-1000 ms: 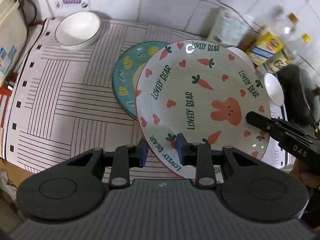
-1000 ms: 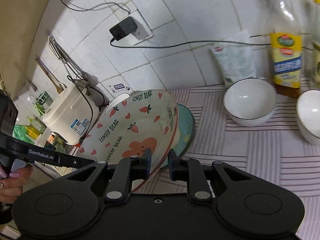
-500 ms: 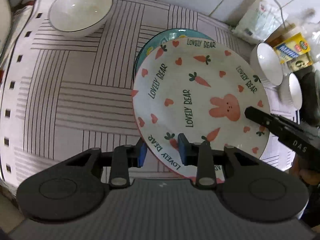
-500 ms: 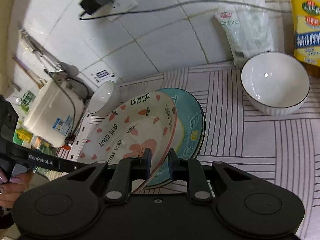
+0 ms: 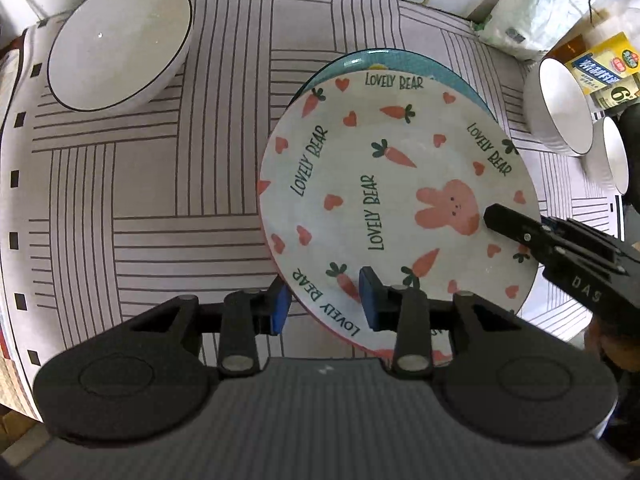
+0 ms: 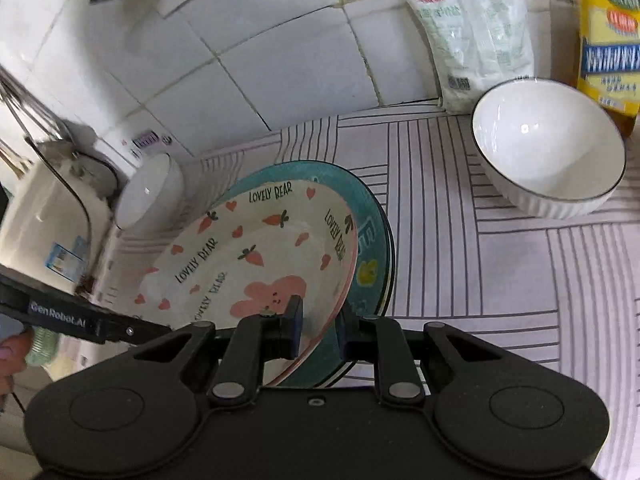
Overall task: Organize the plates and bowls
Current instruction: 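Carry the bunny plate onto the egg plate stack and open right tool, then move the right tool toward the white bowls by the bottles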
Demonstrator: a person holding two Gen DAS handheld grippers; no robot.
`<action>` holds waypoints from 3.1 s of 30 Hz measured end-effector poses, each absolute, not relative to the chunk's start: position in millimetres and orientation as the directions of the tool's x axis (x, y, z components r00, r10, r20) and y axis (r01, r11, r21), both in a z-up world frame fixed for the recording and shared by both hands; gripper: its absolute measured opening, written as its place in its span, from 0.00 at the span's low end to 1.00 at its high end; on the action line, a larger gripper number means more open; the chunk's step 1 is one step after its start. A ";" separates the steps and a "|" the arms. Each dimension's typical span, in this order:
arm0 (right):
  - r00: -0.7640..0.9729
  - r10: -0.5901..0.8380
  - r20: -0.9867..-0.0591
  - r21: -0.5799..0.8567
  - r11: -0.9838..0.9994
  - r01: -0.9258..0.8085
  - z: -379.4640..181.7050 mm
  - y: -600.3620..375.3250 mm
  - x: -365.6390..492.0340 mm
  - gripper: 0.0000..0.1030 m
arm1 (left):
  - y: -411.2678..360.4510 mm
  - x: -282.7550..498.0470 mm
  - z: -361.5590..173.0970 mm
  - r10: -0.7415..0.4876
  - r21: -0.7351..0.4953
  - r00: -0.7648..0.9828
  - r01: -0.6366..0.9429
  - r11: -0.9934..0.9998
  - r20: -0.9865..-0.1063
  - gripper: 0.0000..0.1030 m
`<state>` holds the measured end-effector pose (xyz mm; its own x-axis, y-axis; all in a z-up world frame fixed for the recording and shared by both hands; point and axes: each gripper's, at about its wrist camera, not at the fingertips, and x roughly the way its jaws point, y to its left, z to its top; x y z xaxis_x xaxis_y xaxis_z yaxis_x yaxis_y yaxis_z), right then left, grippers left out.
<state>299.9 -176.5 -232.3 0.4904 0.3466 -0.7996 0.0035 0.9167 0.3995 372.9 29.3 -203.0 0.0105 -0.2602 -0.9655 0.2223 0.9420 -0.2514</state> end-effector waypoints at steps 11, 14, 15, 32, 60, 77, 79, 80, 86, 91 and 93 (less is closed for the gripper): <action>0.440 0.116 -0.890 0.158 0.986 0.058 -219.7 -141.2 306.7 0.34 | 25.2 364.0 -203.8 -0.222 -0.209 0.028 0.241 0.948 -0.975 0.36; 0.451 0.077 -0.889 0.116 0.992 0.059 -218.7 -137.0 303.5 0.34 | 26.6 363.9 -205.4 -0.222 -0.209 0.029 0.235 0.949 -0.975 0.34; 0.446 0.055 -0.893 0.090 0.994 0.057 -218.7 -134.6 302.4 0.33 | 25.7 362.4 -206.8 -0.218 -0.205 0.028 0.241 0.949 -0.976 0.33; 0.610 0.046 -0.791 0.096 0.994 0.049 -196.2 -139.2 249.0 0.30 | 8.9 323.6 -157.5 -0.215 -0.163 0.114 0.354 0.921 -0.970 0.31; 0.729 -0.003 -0.685 0.074 0.995 0.073 -66.9 -217.9 120.7 0.85 | -61.4 230.8 -29.4 -0.259 -0.013 0.300 0.630 0.777 -0.918 0.67; 0.769 -0.063 -0.637 0.006 0.996 0.087 -81.9 -313.6 106.7 0.97 | -161.3 226.1 -28.0 -0.253 0.000 0.308 0.635 0.772 -0.917 0.91; 0.770 -0.053 -0.635 -0.003 0.998 0.067 -90.4 -326.5 111.2 0.98 | -176.2 231.5 -30.0 -0.247 -0.003 0.309 0.620 0.785 -0.918 0.92; 0.770 -0.048 -0.636 -0.005 0.998 0.058 -95.2 -331.3 113.4 0.98 | -182.9 234.7 -32.2 -0.245 -0.007 0.308 0.611 0.792 -0.919 0.92; 0.779 -0.028 -0.627 0.006 0.999 0.040 -144.1 -369.5 139.4 0.98 | -221.2 257.4 -59.0 -0.245 -0.055 0.272 0.557 0.829 -0.931 0.92; 0.775 -0.055 -0.629 0.037 0.994 0.101 -198.2 -404.1 165.0 0.98 | -252.2 271.5 -85.7 -0.292 -0.114 0.262 0.532 0.839 -0.920 0.92; 0.765 -0.060 -0.642 0.033 0.994 0.105 -217.7 -409.8 175.5 0.98 | -265.1 277.9 -98.4 -0.307 -0.137 0.263 0.514 0.847 -0.914 0.89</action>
